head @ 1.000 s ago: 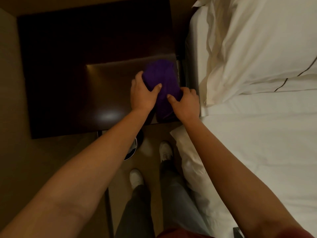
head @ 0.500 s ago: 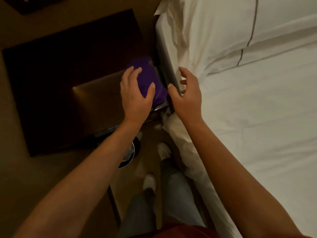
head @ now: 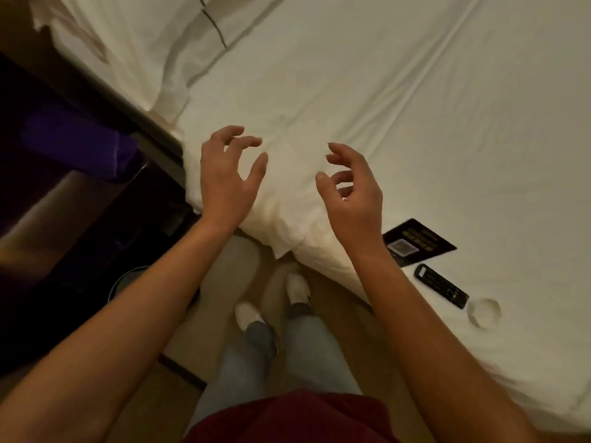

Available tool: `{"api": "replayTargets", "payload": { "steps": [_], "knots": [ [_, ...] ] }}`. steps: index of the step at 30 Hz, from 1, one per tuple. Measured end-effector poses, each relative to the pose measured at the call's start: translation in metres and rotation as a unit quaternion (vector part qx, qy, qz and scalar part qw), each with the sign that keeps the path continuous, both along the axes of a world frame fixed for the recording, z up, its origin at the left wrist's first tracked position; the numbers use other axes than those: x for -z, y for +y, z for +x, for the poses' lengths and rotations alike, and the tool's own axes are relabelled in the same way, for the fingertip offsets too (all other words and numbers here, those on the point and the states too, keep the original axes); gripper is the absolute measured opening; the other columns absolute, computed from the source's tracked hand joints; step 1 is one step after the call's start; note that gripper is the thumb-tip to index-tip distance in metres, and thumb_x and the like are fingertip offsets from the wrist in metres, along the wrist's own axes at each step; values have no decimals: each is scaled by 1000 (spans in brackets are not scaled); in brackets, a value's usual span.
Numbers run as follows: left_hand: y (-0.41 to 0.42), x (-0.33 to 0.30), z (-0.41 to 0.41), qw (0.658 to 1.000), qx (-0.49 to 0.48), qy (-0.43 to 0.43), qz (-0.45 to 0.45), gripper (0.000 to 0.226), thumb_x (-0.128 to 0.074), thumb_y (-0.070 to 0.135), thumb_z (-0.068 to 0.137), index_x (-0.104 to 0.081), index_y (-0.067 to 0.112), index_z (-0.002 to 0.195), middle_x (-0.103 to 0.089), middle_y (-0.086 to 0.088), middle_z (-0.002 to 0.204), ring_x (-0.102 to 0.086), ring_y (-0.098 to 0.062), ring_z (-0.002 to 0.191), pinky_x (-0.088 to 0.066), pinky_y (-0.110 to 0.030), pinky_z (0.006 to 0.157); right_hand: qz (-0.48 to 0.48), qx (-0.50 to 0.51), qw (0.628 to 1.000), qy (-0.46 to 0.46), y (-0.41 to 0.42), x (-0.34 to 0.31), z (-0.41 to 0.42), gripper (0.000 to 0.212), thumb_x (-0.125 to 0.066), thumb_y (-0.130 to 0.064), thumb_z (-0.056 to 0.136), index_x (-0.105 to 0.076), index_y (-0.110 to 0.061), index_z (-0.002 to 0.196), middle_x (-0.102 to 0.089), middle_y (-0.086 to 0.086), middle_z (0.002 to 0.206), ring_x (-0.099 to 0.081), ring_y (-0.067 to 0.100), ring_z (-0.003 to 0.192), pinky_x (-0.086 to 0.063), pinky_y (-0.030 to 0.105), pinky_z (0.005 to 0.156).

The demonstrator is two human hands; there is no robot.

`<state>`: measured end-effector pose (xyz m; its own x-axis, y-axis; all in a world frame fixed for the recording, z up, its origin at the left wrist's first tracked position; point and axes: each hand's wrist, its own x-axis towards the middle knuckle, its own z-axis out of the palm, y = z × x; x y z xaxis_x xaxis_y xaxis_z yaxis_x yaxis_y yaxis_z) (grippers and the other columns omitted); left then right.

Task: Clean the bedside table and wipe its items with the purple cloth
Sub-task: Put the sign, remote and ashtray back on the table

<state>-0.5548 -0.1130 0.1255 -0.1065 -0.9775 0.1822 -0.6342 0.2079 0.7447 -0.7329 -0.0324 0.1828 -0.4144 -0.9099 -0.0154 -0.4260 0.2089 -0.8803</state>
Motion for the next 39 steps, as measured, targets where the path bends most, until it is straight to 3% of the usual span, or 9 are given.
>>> {"api": "replayTargets", "payload": {
  "steps": [6,9,16,20,25,28,32,36,39],
  "knots": [
    [49,5,-119,991,134,-5,-1,26,-63,30,94,-68,20,117,-57,-4,132,-49,-20,123,-37,-22,101,-2,122,992,20,94,-11,-110,35,-66,-15,97,-61,-19,131,-66,-3,119,-62,6,80,-58,27,67],
    [74,11,-172,984,178,-7,-6,26,-62,28,93,-67,22,118,-57,-3,130,-50,-20,122,-37,-21,101,4,165,986,31,138,-6,-160,34,-66,-15,96,-62,-20,129,-68,-5,115,-61,2,77,-51,16,66],
    [111,47,-242,972,208,-102,37,37,-57,4,84,-68,18,117,-58,-6,130,-50,-26,123,-43,-36,102,74,229,971,9,213,34,-260,36,-69,-19,92,-60,-27,126,-69,-11,109,-63,4,82,-50,13,69],
    [99,70,-235,931,233,-275,52,46,-61,-2,82,-64,15,125,-57,-11,136,-46,-35,130,-43,-48,100,159,197,967,-41,224,75,-283,44,-73,-21,91,-57,-24,133,-69,-7,115,-63,-4,80,-52,11,73],
    [84,91,-240,859,314,-402,38,50,-62,5,90,-56,16,138,-54,-10,144,-41,-37,136,-37,-51,107,216,103,968,-71,205,117,-276,64,-77,-28,91,-46,-27,147,-61,-8,131,-67,10,82,-60,32,77],
    [78,102,-247,823,356,-443,29,46,-63,9,91,-59,15,137,-52,-12,146,-40,-36,138,-35,-51,110,232,60,967,-82,187,132,-271,63,-77,-31,91,-48,-29,147,-64,-8,129,-72,13,80,-58,28,63],
    [76,114,-247,817,356,-453,31,33,-62,10,93,-69,12,125,-55,-14,143,-41,-38,136,-36,-51,109,233,54,967,-92,174,142,-269,40,-71,-27,95,-63,-30,133,-72,-9,112,-75,9,63,-48,14,46],
    [76,116,-245,815,362,-452,16,26,-58,22,97,-73,12,117,-69,-10,120,-51,-35,119,-40,-46,99,232,37,967,-98,165,139,-266,25,-65,-21,100,-71,-20,123,-75,1,111,-76,10,67,-58,28,50],
    [71,108,-231,823,367,-432,2,23,-60,20,97,-75,13,113,-74,-7,106,-55,-34,111,-40,-44,97,211,21,971,-108,156,128,-264,18,-62,-15,101,-71,-17,117,-77,5,98,-76,9,69,-58,20,56]
  ]
}}
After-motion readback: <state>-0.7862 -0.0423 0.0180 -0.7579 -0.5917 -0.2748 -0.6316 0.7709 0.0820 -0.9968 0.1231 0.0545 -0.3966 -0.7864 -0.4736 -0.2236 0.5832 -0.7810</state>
